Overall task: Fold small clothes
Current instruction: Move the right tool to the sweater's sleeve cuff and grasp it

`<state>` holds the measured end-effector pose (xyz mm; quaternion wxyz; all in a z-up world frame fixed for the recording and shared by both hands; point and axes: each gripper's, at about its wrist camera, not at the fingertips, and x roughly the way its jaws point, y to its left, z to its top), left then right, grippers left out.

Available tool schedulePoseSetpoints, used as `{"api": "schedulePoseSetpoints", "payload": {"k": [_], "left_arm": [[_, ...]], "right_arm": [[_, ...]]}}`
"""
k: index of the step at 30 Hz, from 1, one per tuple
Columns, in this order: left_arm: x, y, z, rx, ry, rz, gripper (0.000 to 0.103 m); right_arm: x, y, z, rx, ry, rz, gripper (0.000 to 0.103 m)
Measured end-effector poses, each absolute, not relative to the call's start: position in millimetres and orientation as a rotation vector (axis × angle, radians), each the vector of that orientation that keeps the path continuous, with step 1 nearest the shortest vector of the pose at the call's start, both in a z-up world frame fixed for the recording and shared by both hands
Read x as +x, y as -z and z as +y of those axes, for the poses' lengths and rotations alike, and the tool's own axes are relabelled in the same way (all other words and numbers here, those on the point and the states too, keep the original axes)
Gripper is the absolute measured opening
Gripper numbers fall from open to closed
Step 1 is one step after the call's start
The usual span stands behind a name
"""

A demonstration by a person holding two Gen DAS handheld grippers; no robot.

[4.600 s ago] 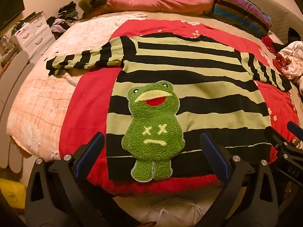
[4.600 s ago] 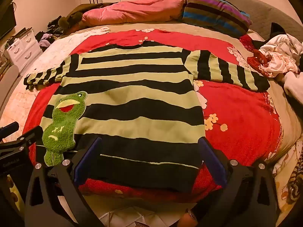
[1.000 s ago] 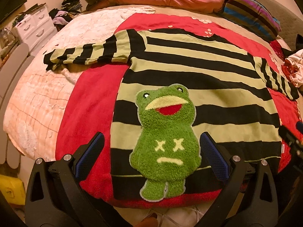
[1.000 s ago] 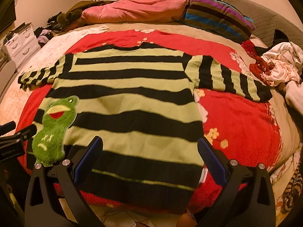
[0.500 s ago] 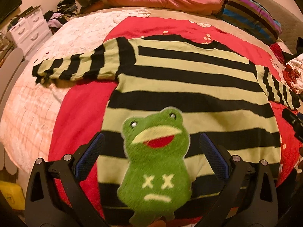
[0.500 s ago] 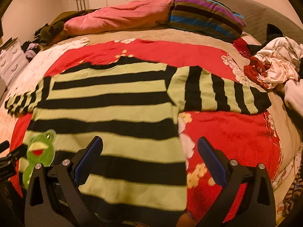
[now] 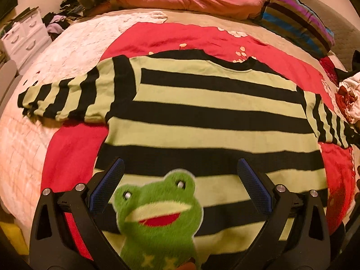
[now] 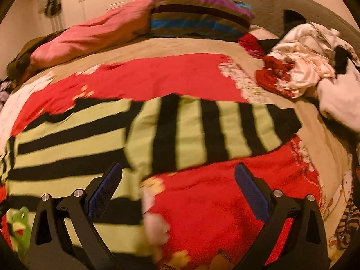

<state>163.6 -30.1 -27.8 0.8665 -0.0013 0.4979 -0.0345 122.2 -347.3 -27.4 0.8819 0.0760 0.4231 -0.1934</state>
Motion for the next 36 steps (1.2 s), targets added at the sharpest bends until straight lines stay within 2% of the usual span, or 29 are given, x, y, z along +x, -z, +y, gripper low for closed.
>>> {"api": "schedulePoseSetpoints", "payload": {"k": [13,22,33,34,35,36], "left_arm": [[199,43,-60,0.023,0.075,1.053,0.094],[210,60,-52,0.044,0.037,1.069,0.094],[209,76,-54,0.043,0.052,1.088,0.094],[209,76,-54,0.035,0.062,1.082,0.094],[208,75,-55,0.028,0.068,1.078,0.094],[208,74,-55,0.021,0.071,1.074,0.094]], "right_arm": [[114,52,-512,0.368,0.654,0.9,0.099],[106,65,-597,0.443,0.784,0.87,0.099],[126,103,-645,0.592,0.724,0.935,0.098],[126,103,-645,0.594,0.715,0.933,0.097],[127,101,-644,0.589,0.693,0.919,0.084],[127,100,-643,0.589,0.666,0.912,0.06]]}}
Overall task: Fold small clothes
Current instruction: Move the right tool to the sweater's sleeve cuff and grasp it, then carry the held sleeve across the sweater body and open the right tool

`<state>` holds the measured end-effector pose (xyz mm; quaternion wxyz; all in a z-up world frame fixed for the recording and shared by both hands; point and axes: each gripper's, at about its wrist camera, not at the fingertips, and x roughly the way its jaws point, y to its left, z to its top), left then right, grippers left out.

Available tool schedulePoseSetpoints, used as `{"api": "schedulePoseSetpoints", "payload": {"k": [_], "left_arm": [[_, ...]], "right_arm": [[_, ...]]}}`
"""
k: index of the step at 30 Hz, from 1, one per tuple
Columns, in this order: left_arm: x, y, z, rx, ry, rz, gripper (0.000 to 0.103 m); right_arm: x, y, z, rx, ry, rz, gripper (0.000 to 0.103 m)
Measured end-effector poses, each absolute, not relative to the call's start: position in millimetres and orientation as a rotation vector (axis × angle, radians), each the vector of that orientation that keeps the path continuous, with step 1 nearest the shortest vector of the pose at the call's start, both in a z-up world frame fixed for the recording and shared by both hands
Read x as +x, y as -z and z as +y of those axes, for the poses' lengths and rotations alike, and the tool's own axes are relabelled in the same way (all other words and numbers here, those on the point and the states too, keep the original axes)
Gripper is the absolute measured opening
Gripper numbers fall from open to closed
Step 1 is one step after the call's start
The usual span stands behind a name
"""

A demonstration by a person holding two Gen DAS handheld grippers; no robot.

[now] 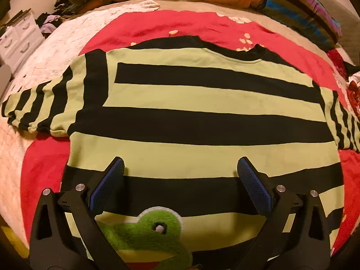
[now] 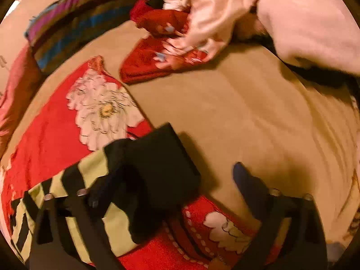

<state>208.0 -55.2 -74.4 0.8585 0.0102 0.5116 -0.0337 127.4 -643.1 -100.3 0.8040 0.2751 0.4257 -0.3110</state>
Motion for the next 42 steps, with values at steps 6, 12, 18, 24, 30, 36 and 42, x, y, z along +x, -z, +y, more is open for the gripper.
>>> {"api": "schedulePoseSetpoints", "payload": {"k": [6,12,18,24,30,36,42], "left_arm": [[206,75,-57,0.007,0.084,1.072,0.094],[199,71,-51,-0.014,0.091,1.071,0.094],[188,61,-50,-0.019,0.113,1.048,0.094],[182,55,-49,-0.02,0.134,1.036,0.094],[180,58,-29,-0.05,0.101,1.052,0.094],[177,59,-17,-0.073,0.099,1.052,0.094],[176,61,-14,-0.095,0.11,1.062,0.094]], "right_arm": [[128,87,-638,0.562,0.619,0.888,0.01],[115,52,-629,0.604,0.519,0.769,0.003],[125,17,-570,0.554,0.338,0.715,0.003],[156,-8,-465,0.437,0.109,0.75,0.003],[189,-24,-340,0.374,-0.161,0.776,0.003],[214,3,-241,0.358,-0.312,0.873,0.006],[205,17,-231,0.498,-0.428,0.864,0.048]]}}
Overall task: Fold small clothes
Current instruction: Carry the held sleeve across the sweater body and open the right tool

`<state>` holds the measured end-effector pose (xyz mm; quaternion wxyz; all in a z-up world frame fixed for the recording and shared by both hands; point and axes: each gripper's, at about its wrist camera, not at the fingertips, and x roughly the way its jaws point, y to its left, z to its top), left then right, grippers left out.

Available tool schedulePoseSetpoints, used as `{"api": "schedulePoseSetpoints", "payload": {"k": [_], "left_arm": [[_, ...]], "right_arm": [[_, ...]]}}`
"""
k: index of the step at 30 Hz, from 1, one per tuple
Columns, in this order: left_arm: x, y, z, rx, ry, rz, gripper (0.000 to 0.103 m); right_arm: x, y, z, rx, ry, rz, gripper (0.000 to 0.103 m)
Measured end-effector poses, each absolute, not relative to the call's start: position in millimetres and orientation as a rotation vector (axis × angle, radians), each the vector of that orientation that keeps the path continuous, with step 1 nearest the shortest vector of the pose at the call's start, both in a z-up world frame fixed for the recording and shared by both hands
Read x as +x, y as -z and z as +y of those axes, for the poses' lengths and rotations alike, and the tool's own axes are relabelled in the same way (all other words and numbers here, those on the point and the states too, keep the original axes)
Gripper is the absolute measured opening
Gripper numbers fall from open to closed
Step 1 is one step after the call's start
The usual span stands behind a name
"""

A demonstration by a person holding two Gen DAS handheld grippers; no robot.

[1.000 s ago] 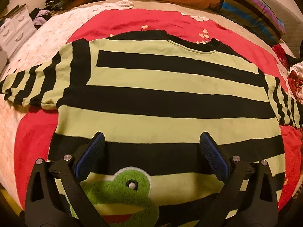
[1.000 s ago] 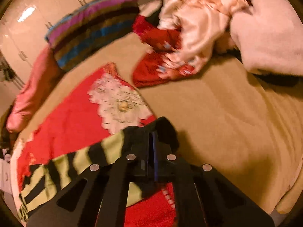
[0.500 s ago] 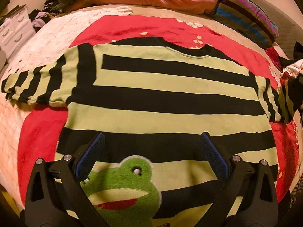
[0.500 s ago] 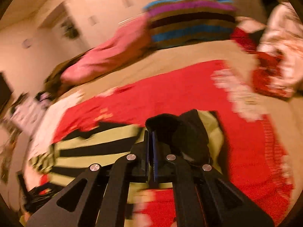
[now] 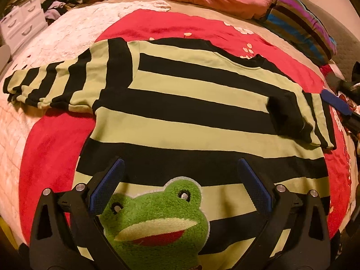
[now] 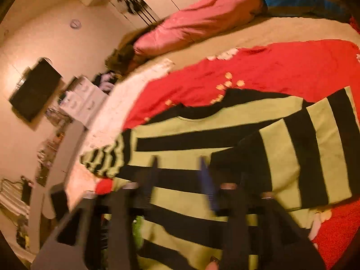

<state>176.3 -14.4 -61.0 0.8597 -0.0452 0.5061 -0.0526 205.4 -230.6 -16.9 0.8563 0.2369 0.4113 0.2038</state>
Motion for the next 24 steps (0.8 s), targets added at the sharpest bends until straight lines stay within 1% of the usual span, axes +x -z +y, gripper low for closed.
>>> {"api": "schedulePoseSetpoints", "payload": {"k": [1,4,5,9,14,16,18,21,23,24], "left_arm": [[176,61,-15,-0.096,0.114,1.061,0.094],[177,59,-20,-0.106,0.136,1.056,0.094],[178,59,-24,-0.11,0.146,1.059,0.094],[187,55,-52,-0.133,0.22,1.067,0.094],[209,53,-93,-0.198,0.336,1.069,0.094],[223,59,-109,-0.237,0.363,1.097,0.094],[235,67,-122,-0.287,0.394,1.133,0.094],[252,84,-142,-0.382,0.443,1.173,0.094],[257,96,-152,-0.409,0.432,1.22,0.091],[258,100,-155,-0.436,0.44,1.222,0.084]], "right_arm": [[199,10,-238,0.513,-0.43,0.823,0.048],[179,-1,-270,0.516,-0.352,0.733,0.059],[174,0,-282,0.489,-0.295,0.733,0.063],[159,24,-313,0.257,0.016,0.816,0.064],[147,46,-331,0.292,0.104,0.842,0.064],[146,48,-326,0.287,0.095,0.842,0.065],[149,47,-321,0.284,0.093,0.834,0.068],[145,51,-328,0.318,0.085,0.827,0.068],[145,56,-338,0.338,0.094,0.832,0.068],[144,58,-340,0.35,0.094,0.836,0.068]]}}
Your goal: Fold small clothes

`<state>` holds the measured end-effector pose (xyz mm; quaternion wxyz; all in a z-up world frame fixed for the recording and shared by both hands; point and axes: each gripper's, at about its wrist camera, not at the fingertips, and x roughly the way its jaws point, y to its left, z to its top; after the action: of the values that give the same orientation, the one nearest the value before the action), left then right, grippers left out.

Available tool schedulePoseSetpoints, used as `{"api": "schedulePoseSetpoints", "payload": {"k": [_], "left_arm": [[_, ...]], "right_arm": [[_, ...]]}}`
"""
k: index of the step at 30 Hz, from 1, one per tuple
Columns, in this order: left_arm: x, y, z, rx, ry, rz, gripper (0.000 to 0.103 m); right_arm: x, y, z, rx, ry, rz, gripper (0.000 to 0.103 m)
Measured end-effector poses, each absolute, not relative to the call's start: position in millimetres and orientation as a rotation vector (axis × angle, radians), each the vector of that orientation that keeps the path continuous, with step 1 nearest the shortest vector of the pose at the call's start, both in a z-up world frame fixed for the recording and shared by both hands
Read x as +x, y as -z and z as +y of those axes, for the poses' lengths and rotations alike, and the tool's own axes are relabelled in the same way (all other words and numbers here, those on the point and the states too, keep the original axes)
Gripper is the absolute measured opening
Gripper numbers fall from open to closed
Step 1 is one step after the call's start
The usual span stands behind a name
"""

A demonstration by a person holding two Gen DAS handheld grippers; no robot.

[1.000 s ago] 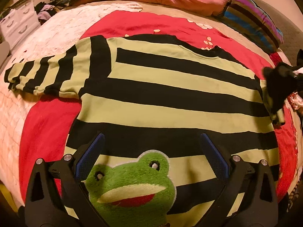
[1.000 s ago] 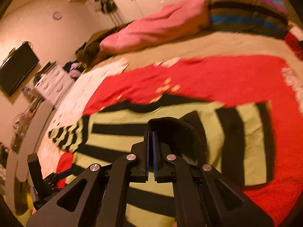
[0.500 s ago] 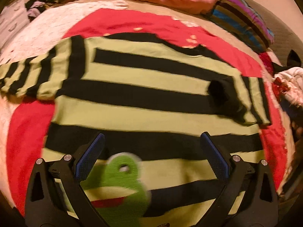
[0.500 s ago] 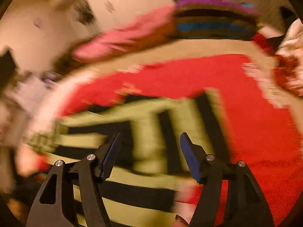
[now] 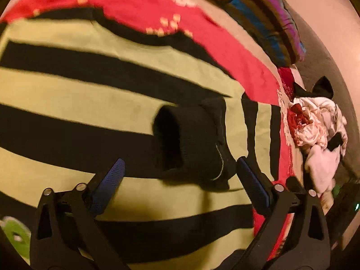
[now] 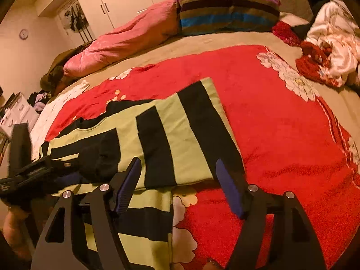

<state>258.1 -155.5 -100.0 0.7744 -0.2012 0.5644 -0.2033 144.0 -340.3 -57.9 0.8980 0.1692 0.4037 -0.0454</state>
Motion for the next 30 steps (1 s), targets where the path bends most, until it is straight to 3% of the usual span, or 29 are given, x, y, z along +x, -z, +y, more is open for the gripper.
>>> {"api": "schedulePoseSetpoints", "payload": {"k": [2,3,5,7,20,23,25,30], "left_arm": [[259,104,-160,-0.475,0.444,1.213,0.055],[259,105,-161,-0.485,0.439,1.214,0.045],[259,104,-161,-0.502,0.44,1.201,0.037],[258,97,-159,-0.49,0.457,1.176,0.015],[257,-15,-55,-0.246,0.336,0.816,0.01],[262,-14,-26,-0.21,0.247,0.809,0.009],[265,-7,-7,-0.237,0.211,0.823,0.001],[268,18,13,-0.231,0.162,0.873,0.001]], "right_arm": [[143,62,-344,0.367,0.102,0.843,0.068],[143,63,-346,0.373,0.105,0.846,0.068],[142,64,-348,0.383,0.111,0.843,0.068],[142,64,-349,0.384,0.112,0.84,0.068],[142,57,-324,0.377,0.041,0.83,0.068],[145,60,-311,0.37,0.011,0.848,0.068],[146,63,-302,0.349,-0.003,0.859,0.068],[149,66,-285,0.32,-0.027,0.879,0.068]]}}
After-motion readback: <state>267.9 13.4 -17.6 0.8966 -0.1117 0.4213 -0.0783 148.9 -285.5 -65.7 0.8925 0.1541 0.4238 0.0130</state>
